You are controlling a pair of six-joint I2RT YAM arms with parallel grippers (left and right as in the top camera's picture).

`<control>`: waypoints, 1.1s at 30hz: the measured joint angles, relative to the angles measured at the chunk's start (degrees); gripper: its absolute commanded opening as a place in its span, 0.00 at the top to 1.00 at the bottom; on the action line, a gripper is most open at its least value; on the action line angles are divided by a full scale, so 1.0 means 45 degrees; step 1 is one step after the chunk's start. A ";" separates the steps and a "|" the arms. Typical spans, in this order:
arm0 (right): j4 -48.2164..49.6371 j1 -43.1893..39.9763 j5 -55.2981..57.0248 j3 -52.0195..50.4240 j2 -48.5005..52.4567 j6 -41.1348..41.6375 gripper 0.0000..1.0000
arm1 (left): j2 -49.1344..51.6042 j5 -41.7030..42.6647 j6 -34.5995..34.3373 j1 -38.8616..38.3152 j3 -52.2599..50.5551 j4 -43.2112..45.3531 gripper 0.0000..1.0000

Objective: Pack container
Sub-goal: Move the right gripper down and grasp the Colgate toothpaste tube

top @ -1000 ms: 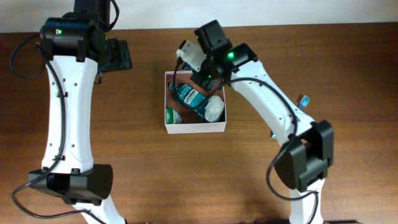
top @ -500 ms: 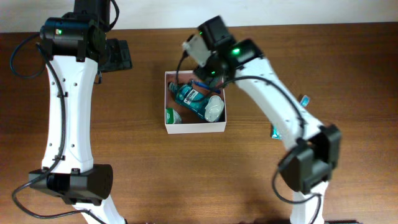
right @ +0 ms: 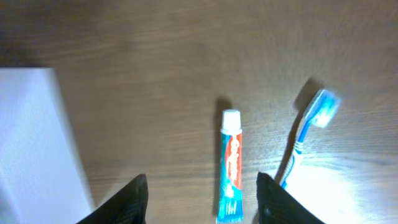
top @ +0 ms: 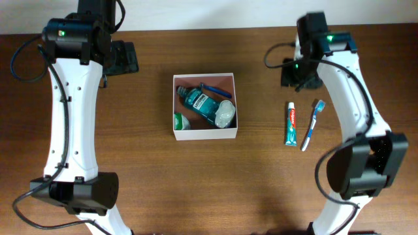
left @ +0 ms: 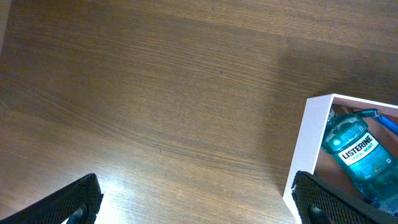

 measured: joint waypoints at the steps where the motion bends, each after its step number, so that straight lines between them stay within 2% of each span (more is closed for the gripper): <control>1: 0.0311 -0.0117 -0.0015 -0.0461 0.0053 0.0107 0.48 | 0.0000 0.0005 0.0000 0.0000 0.0000 0.0000 0.00; 7: 0.2234 -0.0593 -0.0583 -0.3594 0.0321 0.0481 0.49 | 0.0000 0.0000 0.0000 0.0000 0.0000 0.0005 0.00; 11: 0.3764 -0.0593 -0.0758 -0.5197 0.0335 0.0617 0.58 | 0.0000 0.0000 0.0000 0.0000 0.0000 0.0005 0.00; 14: 0.4439 -0.0588 -0.0695 -0.6057 0.0316 0.0699 0.69 | 0.0000 0.0000 0.0000 0.0000 0.0000 0.0005 0.00; 15: 0.4614 -0.0593 -0.0758 -0.6173 0.0223 0.0695 0.76 | 0.0000 0.0000 0.0000 0.0000 0.0000 0.0005 0.00; 16: 0.4663 -0.0593 -0.0714 -0.6237 0.0199 0.0656 0.83 | 0.0000 0.0000 0.0000 0.0000 0.0000 0.0005 0.00; 20: 0.4711 -0.0593 -0.0695 -0.6348 0.0141 0.0709 0.92 | 0.0000 0.0000 0.0000 0.0000 0.0000 0.0005 0.00; 28: 0.3623 -0.0525 -0.0782 -0.5809 -0.0024 0.0214 0.95 | 0.0000 0.0000 0.0000 0.0000 0.0000 0.0000 0.00; 33: 0.2783 0.0126 -0.1263 -0.3638 -0.0743 -0.1239 0.96 | 0.0000 -0.0005 0.0000 0.0000 0.0000 0.0005 0.00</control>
